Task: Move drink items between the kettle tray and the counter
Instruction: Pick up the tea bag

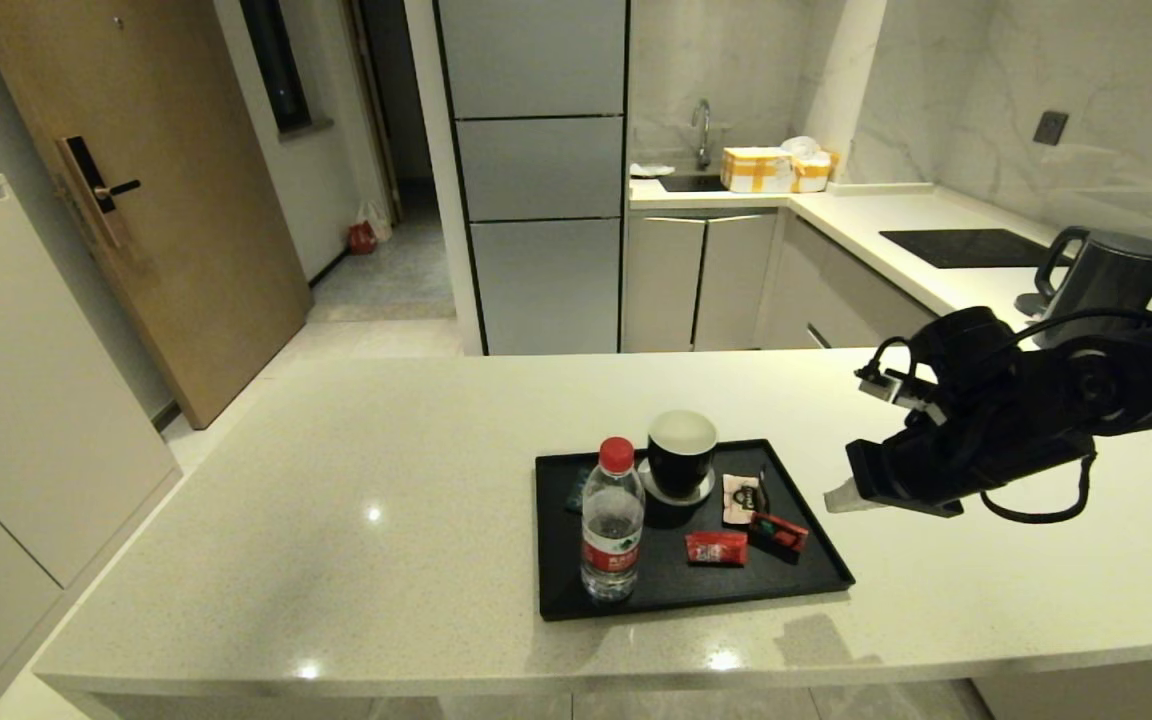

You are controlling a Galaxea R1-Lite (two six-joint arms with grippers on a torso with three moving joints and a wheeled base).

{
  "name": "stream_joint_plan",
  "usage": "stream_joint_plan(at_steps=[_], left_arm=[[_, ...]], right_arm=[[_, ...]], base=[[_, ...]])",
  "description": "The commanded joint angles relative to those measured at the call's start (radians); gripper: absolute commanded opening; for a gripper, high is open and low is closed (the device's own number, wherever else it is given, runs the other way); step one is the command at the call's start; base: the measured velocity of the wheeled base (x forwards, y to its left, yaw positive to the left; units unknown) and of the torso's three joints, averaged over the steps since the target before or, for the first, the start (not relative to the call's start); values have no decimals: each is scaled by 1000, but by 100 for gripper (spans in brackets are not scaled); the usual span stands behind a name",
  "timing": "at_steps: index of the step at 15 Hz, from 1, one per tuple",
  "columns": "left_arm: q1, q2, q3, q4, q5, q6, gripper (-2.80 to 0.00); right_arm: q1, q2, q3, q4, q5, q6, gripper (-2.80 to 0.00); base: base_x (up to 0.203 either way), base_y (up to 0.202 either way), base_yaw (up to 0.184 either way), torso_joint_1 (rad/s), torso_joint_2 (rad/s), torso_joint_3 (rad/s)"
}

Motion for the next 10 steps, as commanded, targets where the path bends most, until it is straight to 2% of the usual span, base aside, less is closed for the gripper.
stream_joint_plan(at_steps=[1,3,4,10], left_arm=[[1,0,0,0,0,0,-280],[1,0,0,0,0,0,-280],[1,0,0,0,0,0,-280],[1,0,0,0,0,0,-280]], right_arm=[[6,106,-28,1,-8,0,-280],[6,145,-33,-8,-66,-2,-280],[6,160,-54,-2,-91,0,0],[41,204,-103,-10,-92,-3,0]], base=[[0,0,0,0,0,0],[0,0,0,0,0,0],[0,0,0,0,0,0],[0,0,0,0,0,0]])
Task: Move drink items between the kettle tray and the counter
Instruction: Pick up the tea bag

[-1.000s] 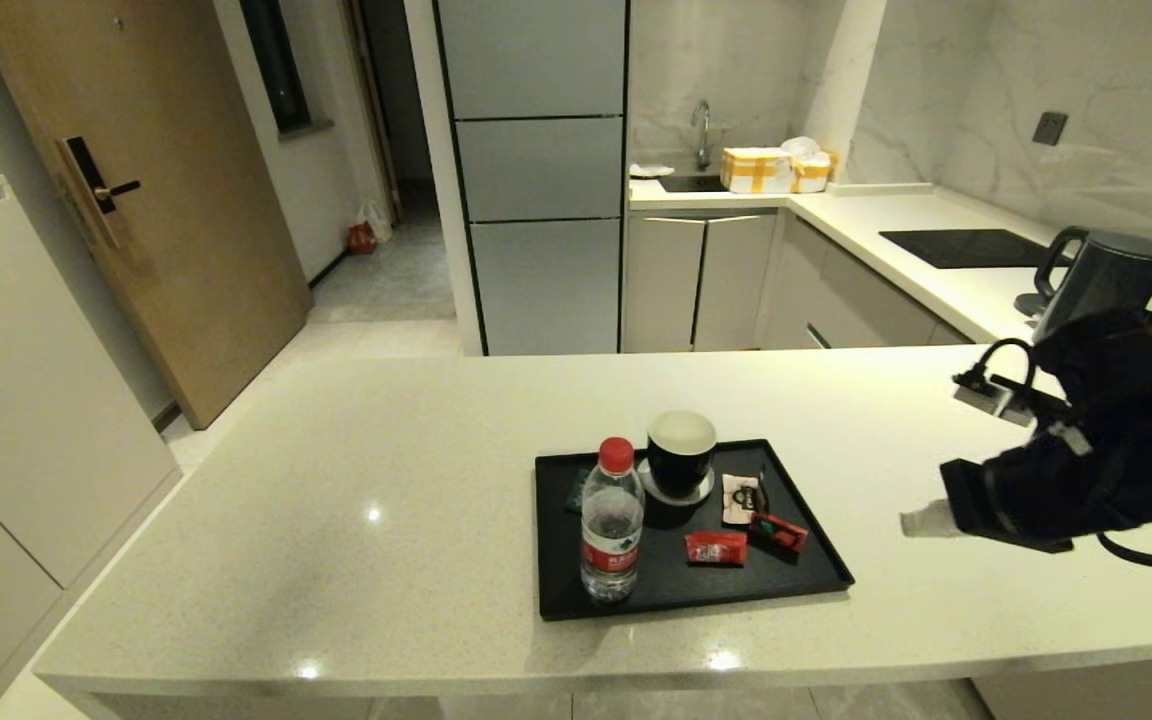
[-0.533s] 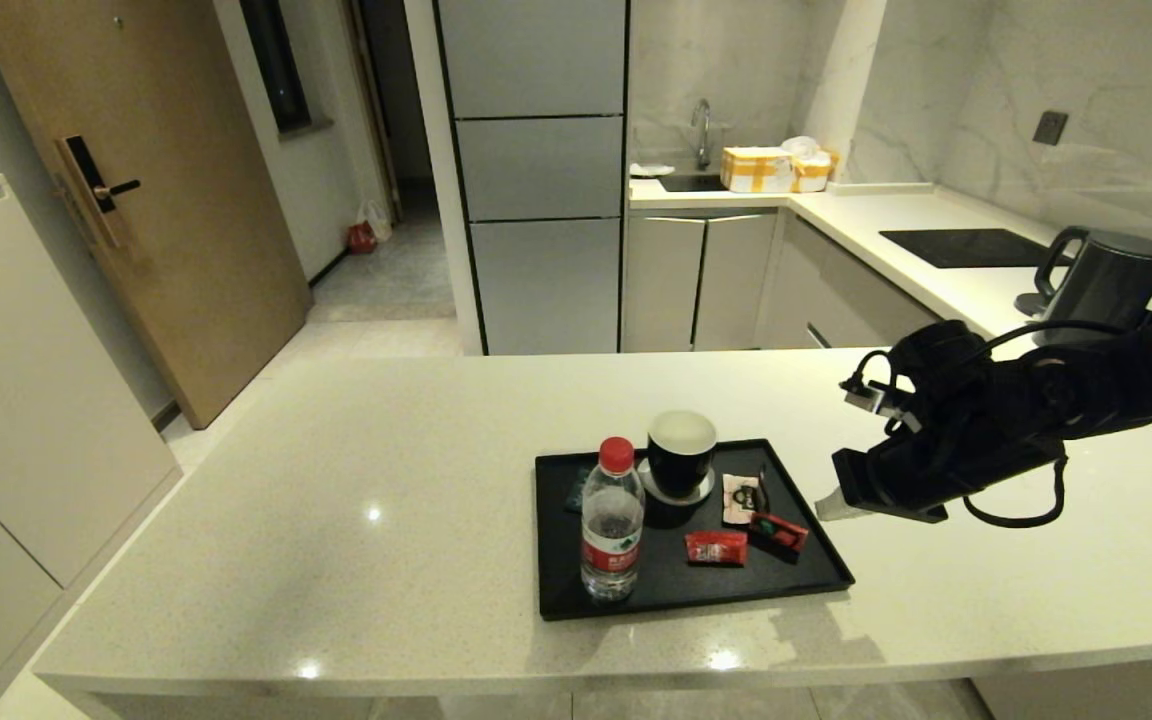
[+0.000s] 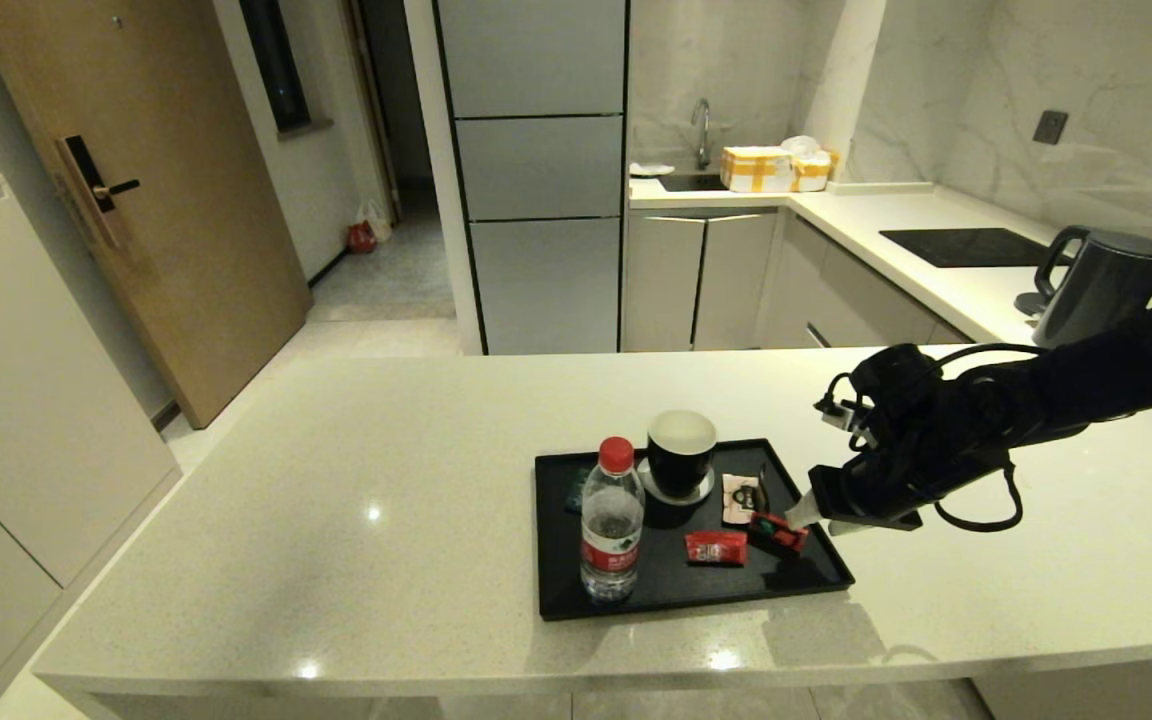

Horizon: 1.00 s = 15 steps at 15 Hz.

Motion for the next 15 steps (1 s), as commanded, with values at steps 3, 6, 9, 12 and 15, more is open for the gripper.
stream_joint_plan(at_steps=[3,6,9,12,15], left_arm=[[0,0,0,0,1,0,-280],[0,0,0,0,1,0,-280],[0,0,0,0,1,0,-280],[0,0,0,0,1,0,-280],[0,0,0,0,1,0,-280]], right_arm=[[44,40,-44,2,1,0,0],[56,101,-98,6,-6,-7,0],[52,113,-149,37,-8,-97,0],[28,111,-181,100,-9,-170,0],[11,105,-174,102,-9,-191,0]], base=[[0,0,0,0,0,0],[0,0,0,0,0,0],[0,0,0,0,0,0],[0,0,0,0,0,0],[0,0,0,0,0,0]])
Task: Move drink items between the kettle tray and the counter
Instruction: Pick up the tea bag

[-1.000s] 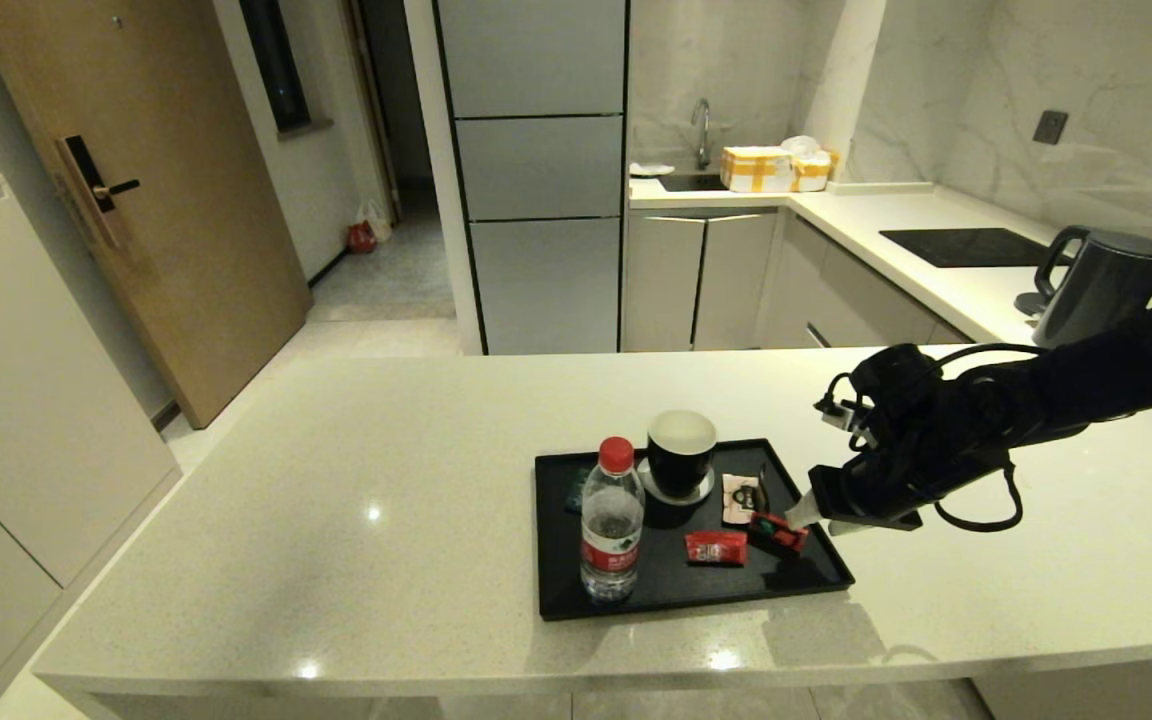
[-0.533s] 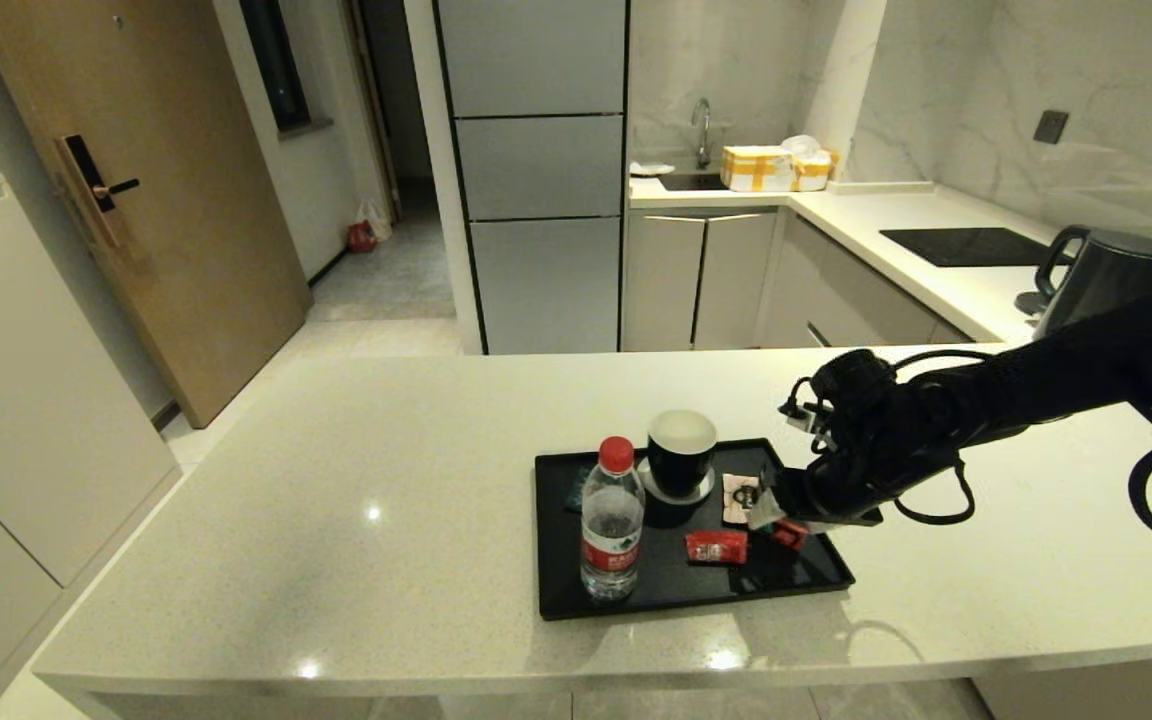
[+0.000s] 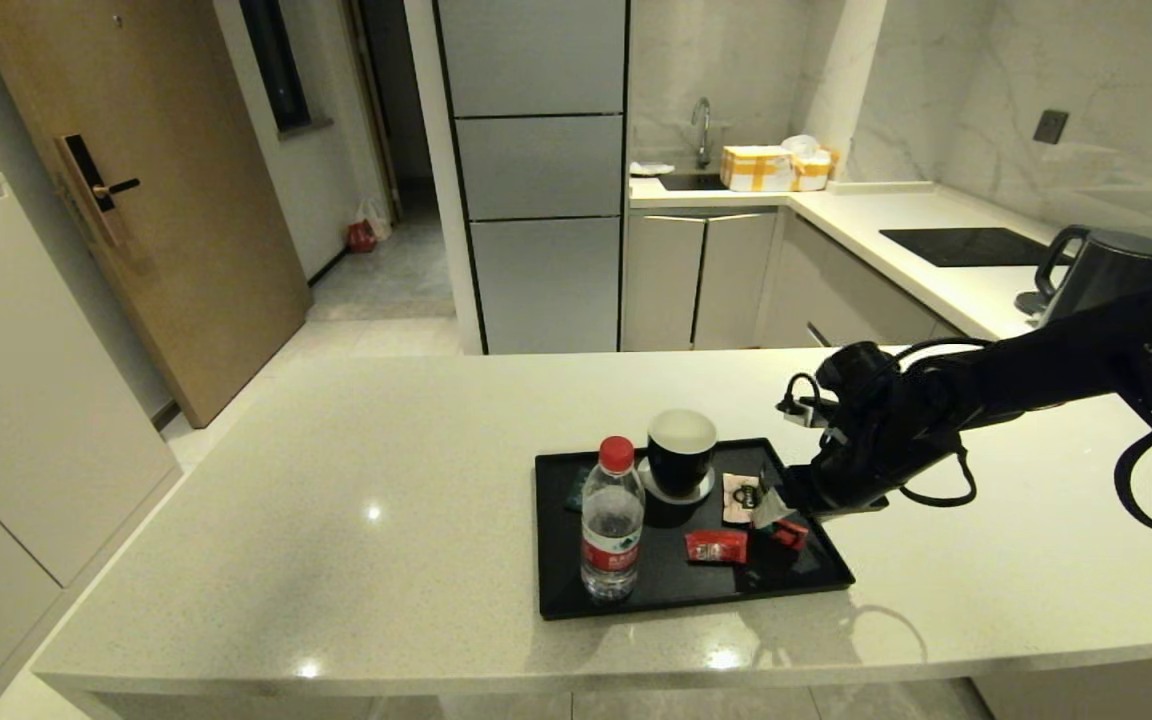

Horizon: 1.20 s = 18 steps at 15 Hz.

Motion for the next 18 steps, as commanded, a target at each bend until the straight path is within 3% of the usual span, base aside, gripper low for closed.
stream_joint_plan(at_steps=[1,9,18], left_arm=[[0,0,0,0,0,0,-280],[0,0,0,0,0,0,-280],[0,0,0,0,0,0,-280]], right_arm=[[-8,2,9,2,2,-38,0],[-28,5,17,8,15,-229,0],[-23,7,29,4,5,-255,0]], base=[[0,0,0,0,0,0],[0,0,0,0,0,0],[0,0,0,0,0,0]])
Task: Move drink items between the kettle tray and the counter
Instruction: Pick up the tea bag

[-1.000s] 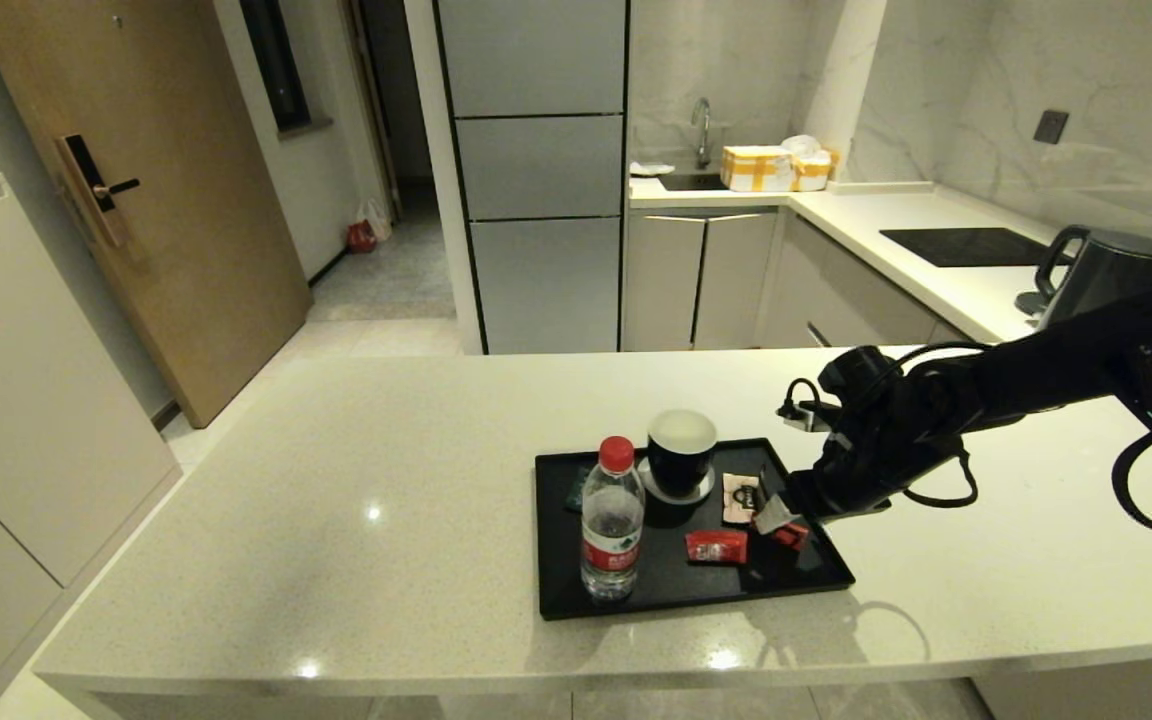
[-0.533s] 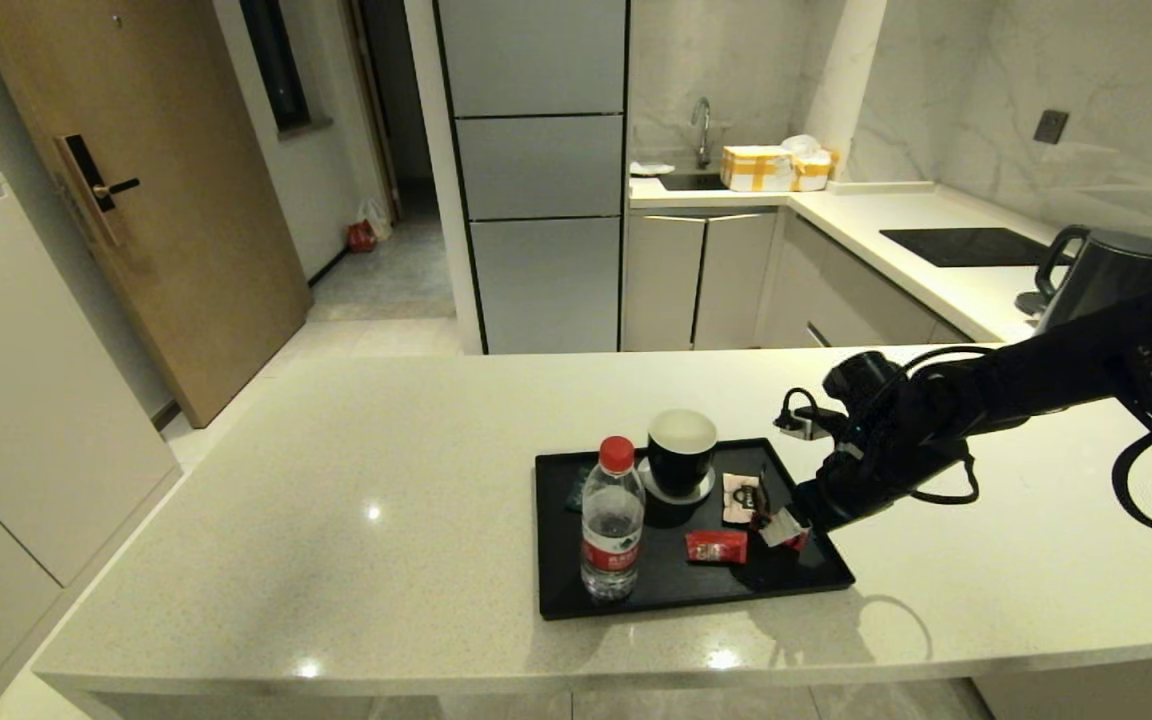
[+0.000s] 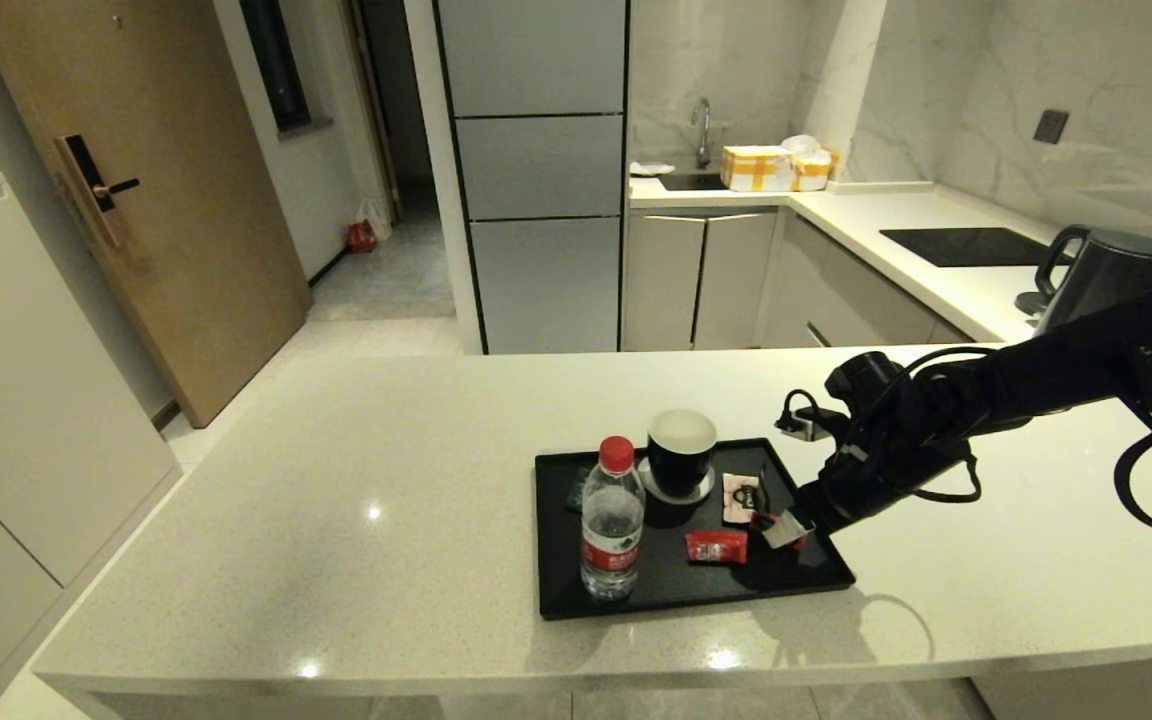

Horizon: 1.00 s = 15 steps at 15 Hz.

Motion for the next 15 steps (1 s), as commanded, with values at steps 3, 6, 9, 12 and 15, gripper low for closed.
stream_joint_plan(at_steps=[3,6,9,12,15], left_arm=[[0,0,0,0,0,0,-280],[0,0,0,0,0,0,-280],[0,0,0,0,0,0,-280],[0,0,0,0,0,0,-280],[0,0,0,0,0,0,-280]], right_arm=[[2,-44,70,-6,14,-26,0],[20,-57,84,-15,16,-32,0],[60,-72,98,-48,-2,-31,0],[68,-32,146,-208,-59,-30,0],[67,-9,158,-253,-70,-28,0]], base=[[0,0,0,0,0,0],[0,0,0,0,0,0],[0,0,0,0,0,0],[0,0,0,0,0,0],[0,0,0,0,0,0]])
